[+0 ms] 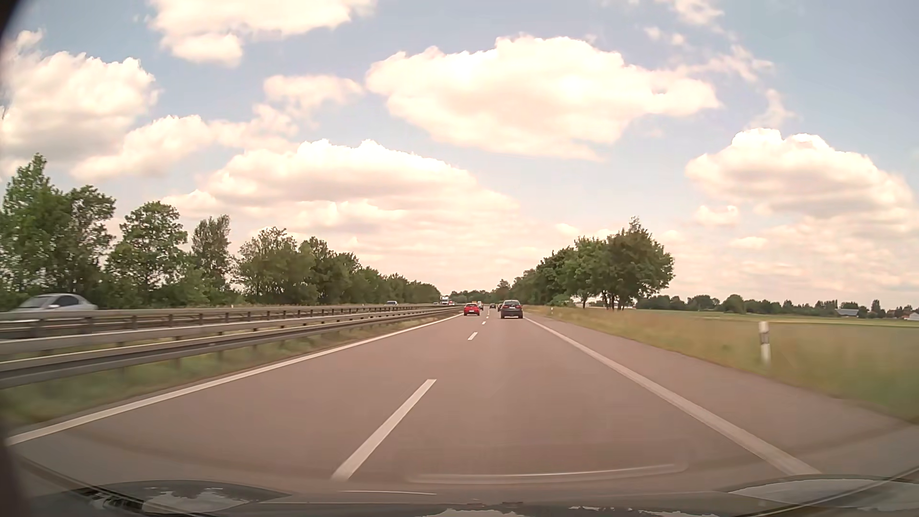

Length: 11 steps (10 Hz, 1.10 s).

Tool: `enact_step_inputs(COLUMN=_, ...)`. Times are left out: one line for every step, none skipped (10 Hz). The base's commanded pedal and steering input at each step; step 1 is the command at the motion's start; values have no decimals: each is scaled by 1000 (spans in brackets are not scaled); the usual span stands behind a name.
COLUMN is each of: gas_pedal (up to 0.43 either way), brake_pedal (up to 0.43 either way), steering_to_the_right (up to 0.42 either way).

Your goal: Follow the waypoints while adhering to traffic rules and regulations

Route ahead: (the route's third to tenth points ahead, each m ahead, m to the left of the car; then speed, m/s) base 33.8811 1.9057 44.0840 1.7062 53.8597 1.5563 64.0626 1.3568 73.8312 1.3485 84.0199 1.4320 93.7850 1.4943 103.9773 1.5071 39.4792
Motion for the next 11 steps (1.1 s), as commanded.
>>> enact_step_inputs(gas_pedal=461, brake_pedal=6, steering_to_the_right=-9)
enact_step_inputs(gas_pedal=461, brake_pedal=12, steering_to_the_right=-8)
enact_step_inputs(gas_pedal=461, brake_pedal=12, steering_to_the_right=-8)
enact_step_inputs(gas_pedal=461, brake_pedal=12, steering_to_the_right=-7)
enact_step_inputs(gas_pedal=461, brake_pedal=12, steering_to_the_right=-6)
enact_step_inputs(gas_pedal=461, brake_pedal=12, steering_to_the_right=-3)
enact_step_inputs(gas_pedal=461, brake_pedal=12, steering_to_the_right=-2)
enact_step_inputs(gas_pedal=461, brake_pedal=12, steering_to_the_right=-2)
enact_step_inputs(gas_pedal=461, brake_pedal=6, steering_to_the_right=-2)
enact_step_inputs(gas_pedal=461, brake_pedal=12, steering_to_the_right=-2)
enact_step_inputs(gas_pedal=461, brake_pedal=12, steering_to_the_right=-2)
